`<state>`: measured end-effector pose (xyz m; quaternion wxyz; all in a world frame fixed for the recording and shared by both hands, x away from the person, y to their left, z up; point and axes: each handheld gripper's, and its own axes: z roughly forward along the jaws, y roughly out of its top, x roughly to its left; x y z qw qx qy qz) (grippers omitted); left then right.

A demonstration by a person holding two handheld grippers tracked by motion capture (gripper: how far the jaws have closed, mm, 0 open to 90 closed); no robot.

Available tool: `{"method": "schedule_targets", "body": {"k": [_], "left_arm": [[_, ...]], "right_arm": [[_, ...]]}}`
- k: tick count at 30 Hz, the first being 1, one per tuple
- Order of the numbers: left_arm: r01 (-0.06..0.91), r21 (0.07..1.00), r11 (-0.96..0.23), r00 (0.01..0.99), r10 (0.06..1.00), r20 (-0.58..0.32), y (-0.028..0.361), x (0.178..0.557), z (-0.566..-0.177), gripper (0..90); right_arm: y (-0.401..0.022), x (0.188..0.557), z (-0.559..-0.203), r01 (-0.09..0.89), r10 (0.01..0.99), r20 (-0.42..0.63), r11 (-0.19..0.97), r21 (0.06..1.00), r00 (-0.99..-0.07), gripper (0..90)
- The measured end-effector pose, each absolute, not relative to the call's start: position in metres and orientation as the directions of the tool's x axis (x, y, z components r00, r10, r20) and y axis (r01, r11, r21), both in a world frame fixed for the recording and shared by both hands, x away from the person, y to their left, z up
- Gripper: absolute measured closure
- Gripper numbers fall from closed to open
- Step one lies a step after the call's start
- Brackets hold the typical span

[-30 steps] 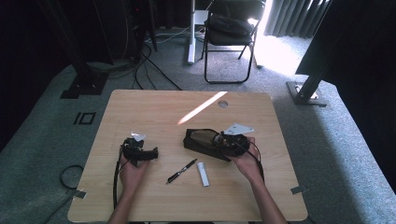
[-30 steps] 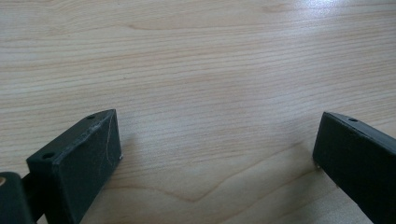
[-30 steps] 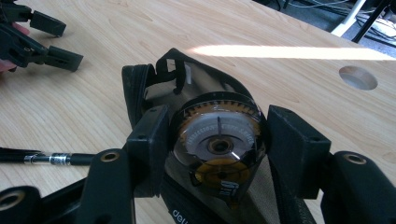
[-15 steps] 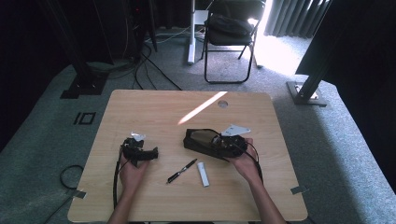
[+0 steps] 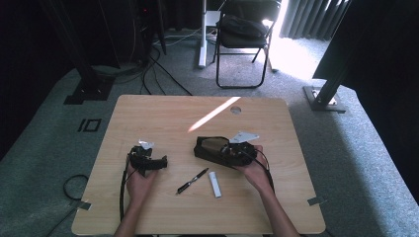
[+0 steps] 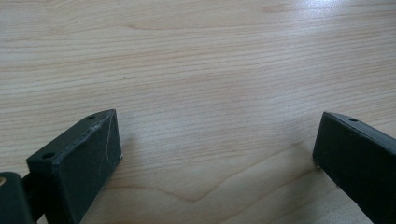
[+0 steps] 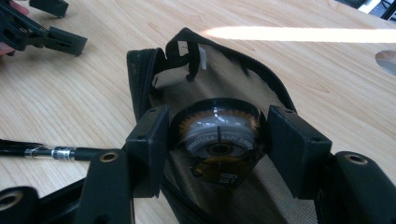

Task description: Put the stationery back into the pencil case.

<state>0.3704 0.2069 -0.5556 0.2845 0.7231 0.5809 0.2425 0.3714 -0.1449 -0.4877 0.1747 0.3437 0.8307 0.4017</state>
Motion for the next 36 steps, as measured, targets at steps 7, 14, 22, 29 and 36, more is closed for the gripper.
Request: {"method": "schedule_targets", "body": {"k": [7,14,22,29,36], "left_arm": [[0.702,0.694,-0.162,0.207,0.978,0.02,0.207,0.37,-0.556,1.2],[0.702,0.693,-0.162,0.206,0.978,0.02,0.207,0.37,-0.556,1.2],[0.702,0.694,-0.162,0.206,0.978,0.02,0.207,0.37,-0.556,1.2],[0.702,0.693,-0.162,0.206,0.978,0.02,0.207,0.37,-0.556,1.2],[0.702,0.693,-0.162,0.206,0.978,0.02,0.207,0.37,-0.556,1.2]], "right_arm": [[-0.145,0.37,-0.484,0.416,0.713,-0.018,0.43,0.801,-0.701,37.4],[-0.145,0.361,-0.477,0.377,0.712,-0.038,0.415,0.828,-0.701,40.0],[-0.145,0.346,-0.471,0.337,0.705,-0.055,0.405,0.85,-0.707,44.9],[-0.142,0.334,-0.472,0.313,0.688,-0.077,0.423,0.85,-0.722,49.3],[-0.139,0.327,-0.474,0.307,0.677,-0.085,0.438,0.845,-0.731,50.2]]}}
